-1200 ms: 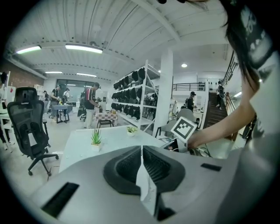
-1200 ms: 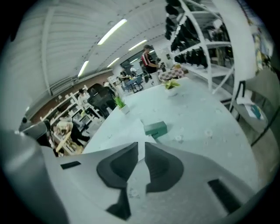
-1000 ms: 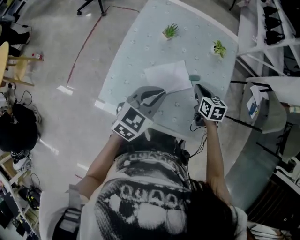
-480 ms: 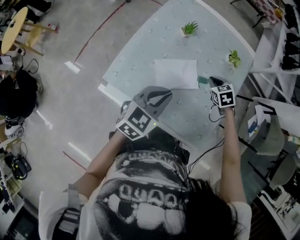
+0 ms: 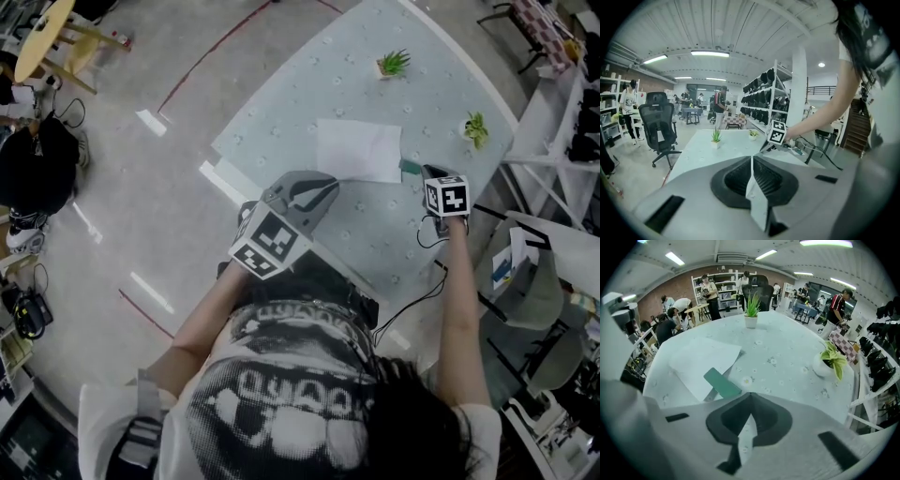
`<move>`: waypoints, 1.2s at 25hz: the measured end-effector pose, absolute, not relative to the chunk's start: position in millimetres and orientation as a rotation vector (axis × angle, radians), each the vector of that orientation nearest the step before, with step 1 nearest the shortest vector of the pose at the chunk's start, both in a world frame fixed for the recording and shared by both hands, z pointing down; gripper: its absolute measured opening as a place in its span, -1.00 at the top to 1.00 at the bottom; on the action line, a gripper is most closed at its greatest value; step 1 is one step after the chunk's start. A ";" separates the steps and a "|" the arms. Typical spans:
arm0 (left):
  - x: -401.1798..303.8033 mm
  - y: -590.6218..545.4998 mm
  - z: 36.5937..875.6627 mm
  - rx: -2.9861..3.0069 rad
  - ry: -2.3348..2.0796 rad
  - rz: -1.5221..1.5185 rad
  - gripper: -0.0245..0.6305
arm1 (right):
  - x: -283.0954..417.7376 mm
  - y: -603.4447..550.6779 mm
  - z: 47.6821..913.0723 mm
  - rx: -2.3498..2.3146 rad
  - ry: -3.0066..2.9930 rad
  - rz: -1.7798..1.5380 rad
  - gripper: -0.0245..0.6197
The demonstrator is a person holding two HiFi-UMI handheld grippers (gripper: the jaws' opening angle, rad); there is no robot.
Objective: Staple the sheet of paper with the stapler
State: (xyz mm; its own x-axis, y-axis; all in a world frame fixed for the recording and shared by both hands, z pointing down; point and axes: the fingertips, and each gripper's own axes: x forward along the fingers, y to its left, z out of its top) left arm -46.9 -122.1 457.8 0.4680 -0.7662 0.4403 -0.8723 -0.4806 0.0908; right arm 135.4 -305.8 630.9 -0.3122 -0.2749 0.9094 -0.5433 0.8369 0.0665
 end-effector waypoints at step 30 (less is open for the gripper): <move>-55.3 -126.6 467.1 2.379 -1.428 0.444 0.89 | 76.6 -265.3 608.5 0.018 -1.945 -0.003 0.90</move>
